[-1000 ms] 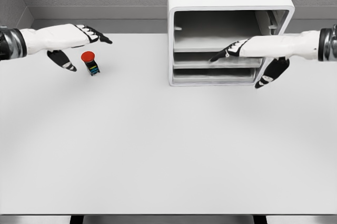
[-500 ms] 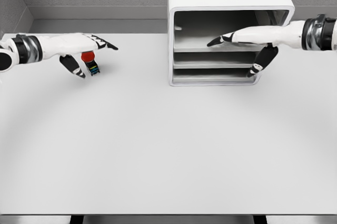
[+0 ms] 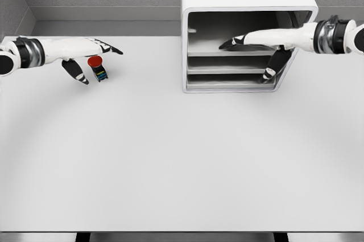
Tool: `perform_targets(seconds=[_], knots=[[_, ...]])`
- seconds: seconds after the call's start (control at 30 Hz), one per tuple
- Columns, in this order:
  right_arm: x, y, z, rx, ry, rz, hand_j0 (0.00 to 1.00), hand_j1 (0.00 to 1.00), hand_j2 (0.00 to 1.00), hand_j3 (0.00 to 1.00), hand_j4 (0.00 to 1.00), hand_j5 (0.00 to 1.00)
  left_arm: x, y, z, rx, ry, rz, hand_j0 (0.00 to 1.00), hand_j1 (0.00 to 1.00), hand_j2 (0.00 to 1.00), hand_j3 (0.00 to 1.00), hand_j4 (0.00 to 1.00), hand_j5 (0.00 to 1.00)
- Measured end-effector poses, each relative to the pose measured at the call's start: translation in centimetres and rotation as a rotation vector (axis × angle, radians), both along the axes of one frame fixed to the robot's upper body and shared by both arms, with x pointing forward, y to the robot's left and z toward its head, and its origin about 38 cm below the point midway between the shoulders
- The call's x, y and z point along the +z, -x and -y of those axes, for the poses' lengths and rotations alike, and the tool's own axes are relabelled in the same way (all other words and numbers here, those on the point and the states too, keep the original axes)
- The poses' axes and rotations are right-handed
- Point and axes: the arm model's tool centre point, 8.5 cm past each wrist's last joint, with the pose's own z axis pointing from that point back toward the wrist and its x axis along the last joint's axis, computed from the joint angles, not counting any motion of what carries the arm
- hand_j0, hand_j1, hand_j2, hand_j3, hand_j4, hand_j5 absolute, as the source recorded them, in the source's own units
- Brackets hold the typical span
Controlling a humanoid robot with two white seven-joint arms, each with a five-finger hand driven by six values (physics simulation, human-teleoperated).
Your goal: Slide open multi-storey tabletop storage cabinets and put open load switch and slide close multi-storey tabletop storage cabinets
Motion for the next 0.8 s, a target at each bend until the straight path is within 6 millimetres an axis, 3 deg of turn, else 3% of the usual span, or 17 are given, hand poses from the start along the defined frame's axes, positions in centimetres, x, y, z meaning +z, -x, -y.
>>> perform_targets(seconds=[0.17, 0.67, 0.73, 0.77, 0.8], knots=[[0.1, 0.0, -0.1, 0.004, 0.006, 0.008, 1.00, 1.00, 1.00, 1.00, 1.00, 1.00, -0.2, -0.1, 0.8, -0.010, 0.008, -0.002, 1.00, 1.00, 1.00, 1.00, 1.00, 1.00], [0.7, 1.3, -2.2, 0.110, 0.007, 0.040, 1.00, 1.00, 1.00, 1.00, 1.00, 1.00, -0.8, -0.4, -0.1, 0.022, -0.004, -0.023, 1.00, 1.00, 1.00, 1.00, 1.00, 1.00], [0.8, 1.3, -2.2, 0.110, 0.005, 0.041, 1.00, 1.00, 1.00, 1.00, 1.00, 1.00, -0.9, -0.4, -0.1, 0.022, -0.005, -0.023, 0.91, 0.91, 0.91, 0.91, 0.91, 0.91], [0.7, 1.3, -2.1, 0.105, 0.004, 0.037, 1.00, 1.00, 1.00, 1.00, 1.00, 1.00, -0.9, -0.4, -0.1, 0.022, -0.005, -0.023, 0.81, 0.81, 0.81, 0.81, 0.81, 0.81], [0.6, 1.2, -2.1, 0.095, 0.005, 0.031, 1.00, 1.00, 1.00, 1.00, 1.00, 1.00, -0.9, -0.3, -0.1, 0.021, -0.004, -0.025, 0.80, 0.80, 0.80, 0.80, 0.80, 0.80]])
